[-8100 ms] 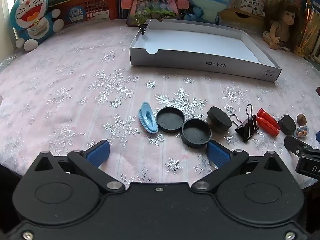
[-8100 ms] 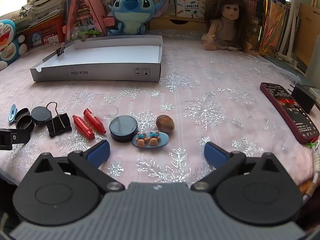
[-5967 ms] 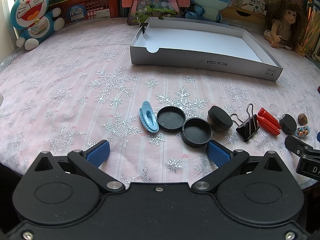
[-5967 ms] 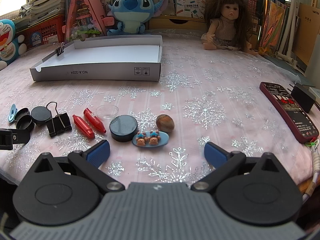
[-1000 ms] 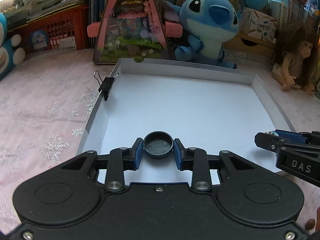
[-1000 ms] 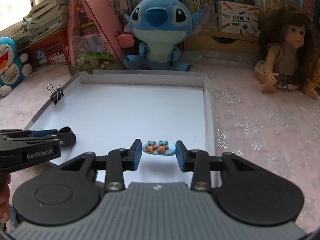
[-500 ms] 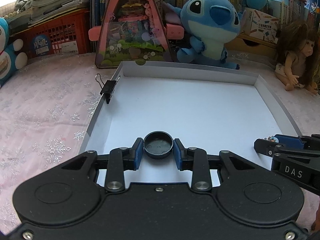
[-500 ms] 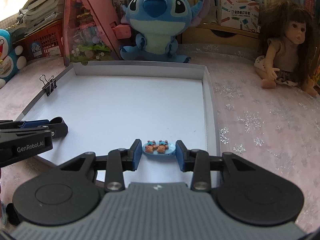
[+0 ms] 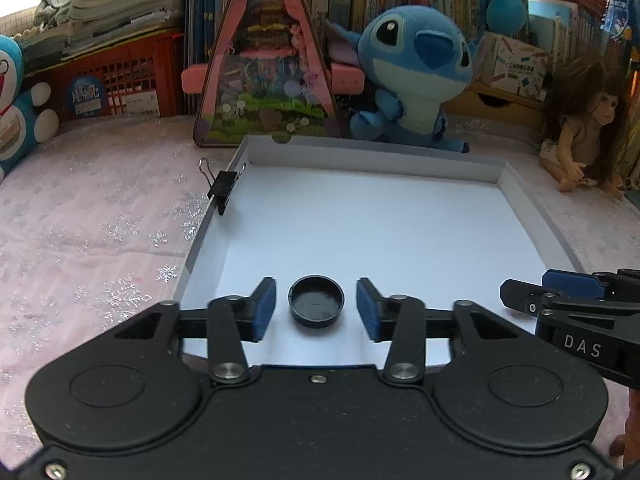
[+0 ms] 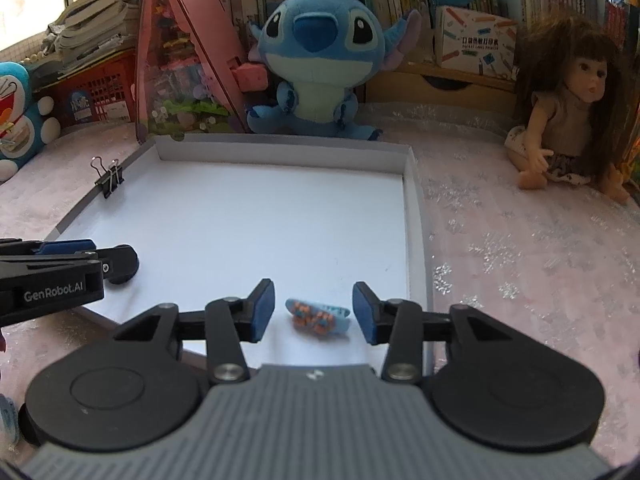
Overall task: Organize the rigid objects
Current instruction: 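Withdraw both open tools from the box back over the table, then grasp the brown nut with the right tool while the left tool grasps the blue hair clip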
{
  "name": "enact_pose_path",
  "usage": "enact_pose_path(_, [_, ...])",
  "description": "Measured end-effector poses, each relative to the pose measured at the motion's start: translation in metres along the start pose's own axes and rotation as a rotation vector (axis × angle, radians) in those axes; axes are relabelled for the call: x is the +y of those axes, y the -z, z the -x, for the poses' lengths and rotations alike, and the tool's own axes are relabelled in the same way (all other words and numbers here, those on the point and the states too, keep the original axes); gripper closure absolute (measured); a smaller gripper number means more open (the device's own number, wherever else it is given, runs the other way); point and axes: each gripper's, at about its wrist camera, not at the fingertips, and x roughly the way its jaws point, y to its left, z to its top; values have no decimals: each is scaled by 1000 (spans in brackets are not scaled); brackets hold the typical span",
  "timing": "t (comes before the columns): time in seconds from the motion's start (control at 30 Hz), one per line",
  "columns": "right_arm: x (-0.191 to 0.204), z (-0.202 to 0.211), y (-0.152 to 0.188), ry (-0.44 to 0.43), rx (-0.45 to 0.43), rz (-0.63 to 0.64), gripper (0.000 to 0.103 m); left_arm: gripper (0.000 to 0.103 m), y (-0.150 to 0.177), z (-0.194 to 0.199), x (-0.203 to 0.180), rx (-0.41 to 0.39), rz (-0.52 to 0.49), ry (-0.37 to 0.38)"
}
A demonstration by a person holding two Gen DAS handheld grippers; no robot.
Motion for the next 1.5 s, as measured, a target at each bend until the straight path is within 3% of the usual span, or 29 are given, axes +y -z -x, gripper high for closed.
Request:
enact_pose_path(0.37, [0,48,16,-21,-109,67,24,28,16,51,5,-92,-41,32])
enact_pose_path(0.67, [-5,89,48,-35,-187,89,16,22,51,89,20,-126,-38,57])
enact_pose_path(1.13, [-22,117,102,-1,-223,83,8,18,103,118,43,-141,-36,105])
enact_pose_path(1.5, [-35,129,130,25,-242,60,7,17,132,130,54,-186,-59,78])
